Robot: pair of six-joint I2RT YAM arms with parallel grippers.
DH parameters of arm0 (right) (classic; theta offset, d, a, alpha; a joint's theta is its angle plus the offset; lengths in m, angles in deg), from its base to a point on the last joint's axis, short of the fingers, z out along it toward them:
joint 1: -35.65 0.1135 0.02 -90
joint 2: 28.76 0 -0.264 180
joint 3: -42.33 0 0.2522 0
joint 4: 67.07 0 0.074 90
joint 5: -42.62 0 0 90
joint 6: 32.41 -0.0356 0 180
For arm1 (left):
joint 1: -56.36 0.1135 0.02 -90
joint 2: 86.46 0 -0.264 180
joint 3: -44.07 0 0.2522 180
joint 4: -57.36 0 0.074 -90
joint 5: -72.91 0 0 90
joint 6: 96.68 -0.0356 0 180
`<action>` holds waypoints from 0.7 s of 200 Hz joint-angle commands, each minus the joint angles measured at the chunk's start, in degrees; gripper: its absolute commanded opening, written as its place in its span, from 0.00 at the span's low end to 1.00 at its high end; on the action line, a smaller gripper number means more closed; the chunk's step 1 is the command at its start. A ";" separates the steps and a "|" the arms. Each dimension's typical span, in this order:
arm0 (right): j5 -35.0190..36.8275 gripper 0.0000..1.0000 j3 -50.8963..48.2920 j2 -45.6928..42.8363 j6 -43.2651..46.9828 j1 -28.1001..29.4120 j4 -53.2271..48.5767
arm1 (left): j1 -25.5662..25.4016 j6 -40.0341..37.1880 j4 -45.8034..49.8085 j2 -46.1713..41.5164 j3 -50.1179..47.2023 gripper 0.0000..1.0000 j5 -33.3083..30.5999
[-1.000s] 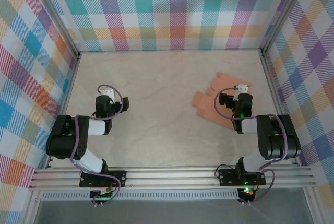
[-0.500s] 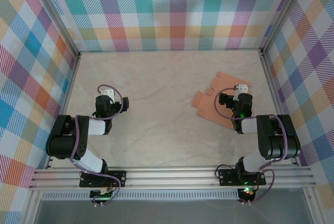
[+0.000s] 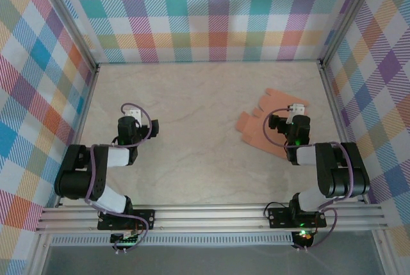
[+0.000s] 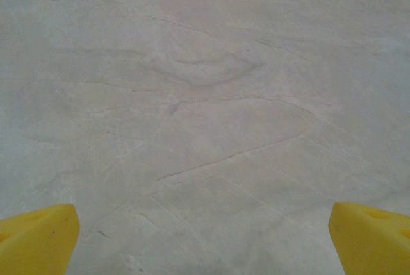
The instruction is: Fold the paper box
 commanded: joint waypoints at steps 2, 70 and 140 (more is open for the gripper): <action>-0.62 1.00 -1.25 -5.50 0.01 0.49 -0.26 | -4.02 -2.97 11.74 -7.91 5.83 1.00 -2.50; -4.11 1.00 10.77 -24.29 -17.52 0.17 -43.30 | -19.60 12.81 28.42 -6.80 19.06 1.00 -2.56; -22.48 1.00 14.21 -32.23 -24.96 0.15 -61.16 | -28.68 32.59 41.78 12.05 41.05 0.98 9.84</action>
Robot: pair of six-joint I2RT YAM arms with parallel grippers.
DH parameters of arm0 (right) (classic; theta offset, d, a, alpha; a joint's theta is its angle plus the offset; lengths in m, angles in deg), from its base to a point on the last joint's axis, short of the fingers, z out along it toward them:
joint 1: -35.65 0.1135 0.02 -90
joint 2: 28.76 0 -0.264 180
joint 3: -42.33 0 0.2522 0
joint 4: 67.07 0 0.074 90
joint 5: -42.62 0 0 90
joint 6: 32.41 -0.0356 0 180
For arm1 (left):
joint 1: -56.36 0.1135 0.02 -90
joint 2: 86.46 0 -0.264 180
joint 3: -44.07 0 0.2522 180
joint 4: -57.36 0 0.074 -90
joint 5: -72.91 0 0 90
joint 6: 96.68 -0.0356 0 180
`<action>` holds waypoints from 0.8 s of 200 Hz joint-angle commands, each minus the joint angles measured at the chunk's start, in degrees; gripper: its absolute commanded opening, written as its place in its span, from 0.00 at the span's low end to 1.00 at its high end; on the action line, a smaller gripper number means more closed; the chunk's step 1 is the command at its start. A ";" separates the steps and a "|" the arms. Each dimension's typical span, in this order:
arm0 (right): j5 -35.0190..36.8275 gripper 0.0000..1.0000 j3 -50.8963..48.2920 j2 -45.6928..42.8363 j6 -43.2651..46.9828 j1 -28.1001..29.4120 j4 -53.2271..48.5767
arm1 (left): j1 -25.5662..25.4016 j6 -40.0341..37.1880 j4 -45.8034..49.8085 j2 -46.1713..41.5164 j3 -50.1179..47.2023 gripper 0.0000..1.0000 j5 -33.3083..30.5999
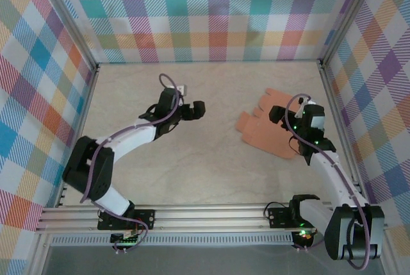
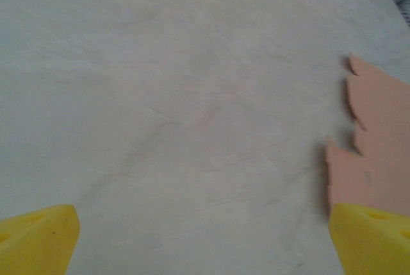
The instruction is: Fold the paper box
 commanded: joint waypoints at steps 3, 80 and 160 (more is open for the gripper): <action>-10.16 1.00 -0.12 -3.46 -3.31 0.05 -7.57 | -3.56 8.77 7.87 6.30 7.69 0.97 5.69; -16.51 1.00 -3.49 -13.71 -0.08 0.15 -13.74 | -11.28 13.66 9.31 25.69 25.33 0.71 13.76; -16.18 1.00 -2.59 -17.01 -1.13 0.08 -17.12 | -12.26 16.07 10.39 35.16 33.32 0.53 14.12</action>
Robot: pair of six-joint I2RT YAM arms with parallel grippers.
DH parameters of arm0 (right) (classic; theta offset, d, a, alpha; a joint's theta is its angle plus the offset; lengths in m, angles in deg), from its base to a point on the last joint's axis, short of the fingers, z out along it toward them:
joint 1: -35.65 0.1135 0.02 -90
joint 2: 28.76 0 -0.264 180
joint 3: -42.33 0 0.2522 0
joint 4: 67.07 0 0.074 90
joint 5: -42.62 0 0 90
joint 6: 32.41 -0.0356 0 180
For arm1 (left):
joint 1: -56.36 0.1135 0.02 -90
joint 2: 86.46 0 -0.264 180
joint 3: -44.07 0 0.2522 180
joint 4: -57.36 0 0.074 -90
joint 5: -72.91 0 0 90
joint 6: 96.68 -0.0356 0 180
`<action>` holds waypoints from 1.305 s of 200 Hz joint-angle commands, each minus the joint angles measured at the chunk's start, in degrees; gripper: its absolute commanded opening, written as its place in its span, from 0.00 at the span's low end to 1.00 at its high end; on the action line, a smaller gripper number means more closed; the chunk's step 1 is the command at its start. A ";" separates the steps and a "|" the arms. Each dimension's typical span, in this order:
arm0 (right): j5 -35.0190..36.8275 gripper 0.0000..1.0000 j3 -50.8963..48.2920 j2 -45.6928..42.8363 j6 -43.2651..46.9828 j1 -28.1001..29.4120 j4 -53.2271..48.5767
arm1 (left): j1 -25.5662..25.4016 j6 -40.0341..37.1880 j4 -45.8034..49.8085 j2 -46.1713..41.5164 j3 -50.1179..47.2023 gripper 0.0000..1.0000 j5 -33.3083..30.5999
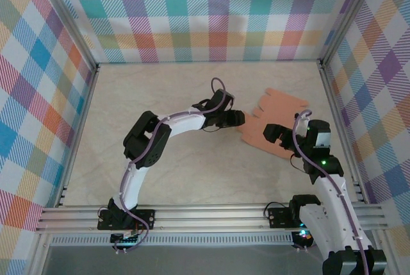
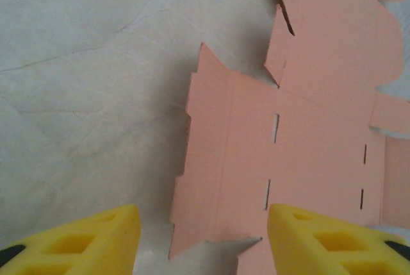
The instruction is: Fold the paper box
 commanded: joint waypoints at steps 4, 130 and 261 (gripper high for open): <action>-0.97 1.00 1.06 -0.55 -0.26 0.06 -2.38 | -0.19 1.96 1.13 2.43 2.72 0.52 1.63; -2.64 1.00 1.35 1.23 -4.22 0.09 -2.92 | -0.80 5.76 -5.62 0.02 -1.49 0.00 -0.60; -1.96 1.00 4.06 7.08 -6.67 0.98 -3.22 | 3.58 2.92 -3.70 -36.05 -41.26 0.00 -14.36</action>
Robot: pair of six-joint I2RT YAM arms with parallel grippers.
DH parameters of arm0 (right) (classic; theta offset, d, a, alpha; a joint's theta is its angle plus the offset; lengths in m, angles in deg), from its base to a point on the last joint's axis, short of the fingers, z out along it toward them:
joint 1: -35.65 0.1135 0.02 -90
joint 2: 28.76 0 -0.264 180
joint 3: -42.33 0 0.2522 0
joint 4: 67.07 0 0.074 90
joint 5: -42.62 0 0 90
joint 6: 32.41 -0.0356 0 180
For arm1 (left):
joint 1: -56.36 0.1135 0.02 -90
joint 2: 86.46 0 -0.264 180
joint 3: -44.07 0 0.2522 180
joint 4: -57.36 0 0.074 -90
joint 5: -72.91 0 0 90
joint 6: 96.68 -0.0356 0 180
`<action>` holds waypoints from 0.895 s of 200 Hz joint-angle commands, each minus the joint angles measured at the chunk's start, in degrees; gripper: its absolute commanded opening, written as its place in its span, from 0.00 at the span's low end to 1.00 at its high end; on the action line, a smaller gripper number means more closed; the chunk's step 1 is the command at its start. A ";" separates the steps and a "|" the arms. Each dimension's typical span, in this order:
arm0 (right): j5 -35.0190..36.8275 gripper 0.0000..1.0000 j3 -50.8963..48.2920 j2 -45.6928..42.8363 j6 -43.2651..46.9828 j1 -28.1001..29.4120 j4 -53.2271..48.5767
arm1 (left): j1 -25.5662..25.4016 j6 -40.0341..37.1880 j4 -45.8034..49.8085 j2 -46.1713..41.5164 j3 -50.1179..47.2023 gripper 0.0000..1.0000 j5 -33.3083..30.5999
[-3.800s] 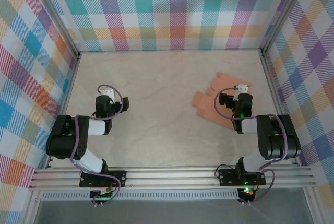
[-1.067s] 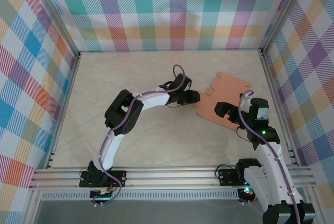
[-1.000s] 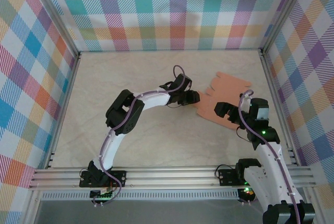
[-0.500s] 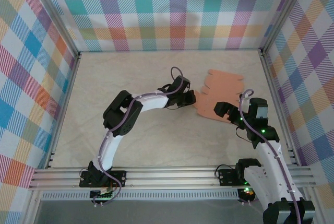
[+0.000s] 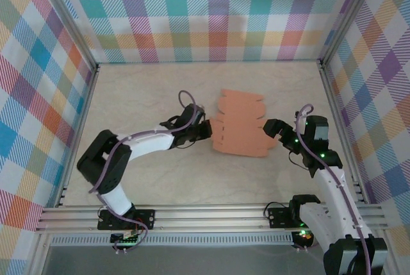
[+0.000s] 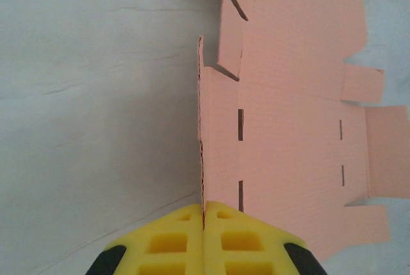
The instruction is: Fold the paper box
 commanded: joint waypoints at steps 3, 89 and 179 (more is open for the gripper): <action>-0.76 1.00 1.45 1.46 2.52 0.97 -2.44 | 0.99 0.88 2.42 -6.30 -6.45 0.00 -3.50; 0.93 1.00 8.96 18.54 5.29 9.22 -4.32 | 2.46 -2.68 8.36 -18.04 -17.97 0.00 -11.27; 14.25 1.00 9.94 21.39 6.52 16.64 -7.35 | 3.15 -7.11 18.99 -28.26 -14.52 0.85 -16.52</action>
